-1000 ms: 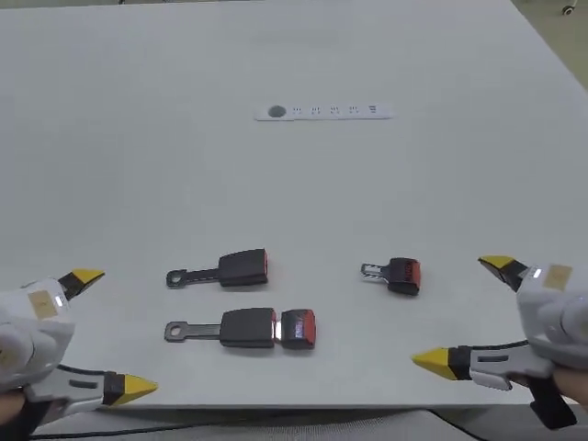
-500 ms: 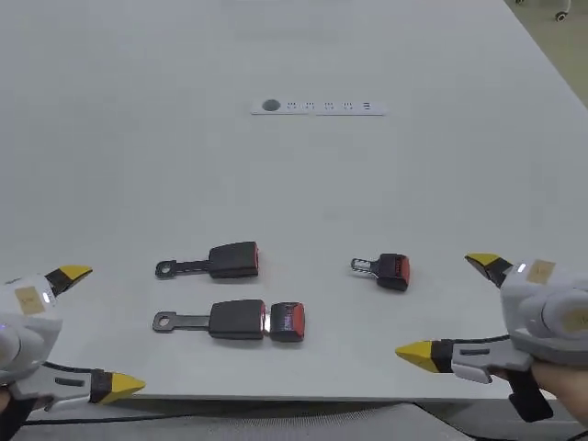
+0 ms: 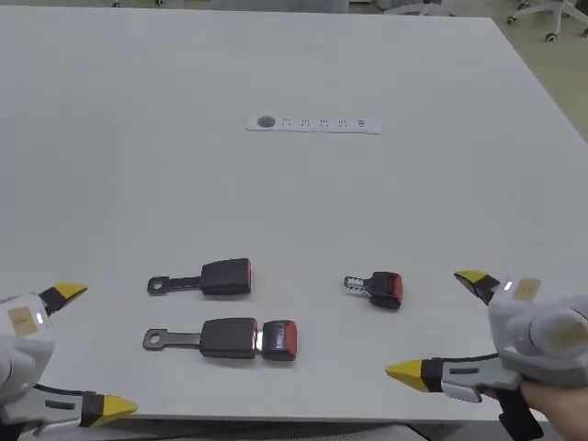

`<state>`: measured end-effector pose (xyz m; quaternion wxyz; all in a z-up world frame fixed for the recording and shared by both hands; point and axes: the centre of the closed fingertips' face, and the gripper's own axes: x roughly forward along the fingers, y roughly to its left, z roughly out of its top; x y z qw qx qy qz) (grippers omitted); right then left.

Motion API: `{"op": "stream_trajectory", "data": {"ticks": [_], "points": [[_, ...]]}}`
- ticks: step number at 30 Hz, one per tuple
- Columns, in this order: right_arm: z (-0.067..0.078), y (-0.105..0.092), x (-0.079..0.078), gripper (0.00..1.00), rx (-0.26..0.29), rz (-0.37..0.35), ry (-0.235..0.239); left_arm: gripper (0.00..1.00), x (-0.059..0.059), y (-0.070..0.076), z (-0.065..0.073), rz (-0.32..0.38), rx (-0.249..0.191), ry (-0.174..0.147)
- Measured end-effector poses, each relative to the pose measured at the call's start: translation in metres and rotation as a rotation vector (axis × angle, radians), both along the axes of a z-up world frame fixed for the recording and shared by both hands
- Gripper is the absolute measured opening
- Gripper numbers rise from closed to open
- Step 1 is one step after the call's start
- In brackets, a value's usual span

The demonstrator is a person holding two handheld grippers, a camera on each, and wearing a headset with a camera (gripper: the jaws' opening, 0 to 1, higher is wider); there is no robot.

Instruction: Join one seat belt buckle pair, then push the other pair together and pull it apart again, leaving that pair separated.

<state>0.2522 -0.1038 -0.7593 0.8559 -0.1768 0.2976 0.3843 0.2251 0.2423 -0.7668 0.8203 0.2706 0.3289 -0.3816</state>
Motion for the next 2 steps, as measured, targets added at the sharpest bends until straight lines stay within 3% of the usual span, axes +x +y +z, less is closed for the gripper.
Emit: {"op": "stream_trajectory", "data": {"ticks": [2], "points": [[0.0021,0.0006,0.0023,1.0,-0.001,0.002,-0.002,1.0,0.0019,0.0001,0.0022,0.003,-0.005,-0.006]]}}
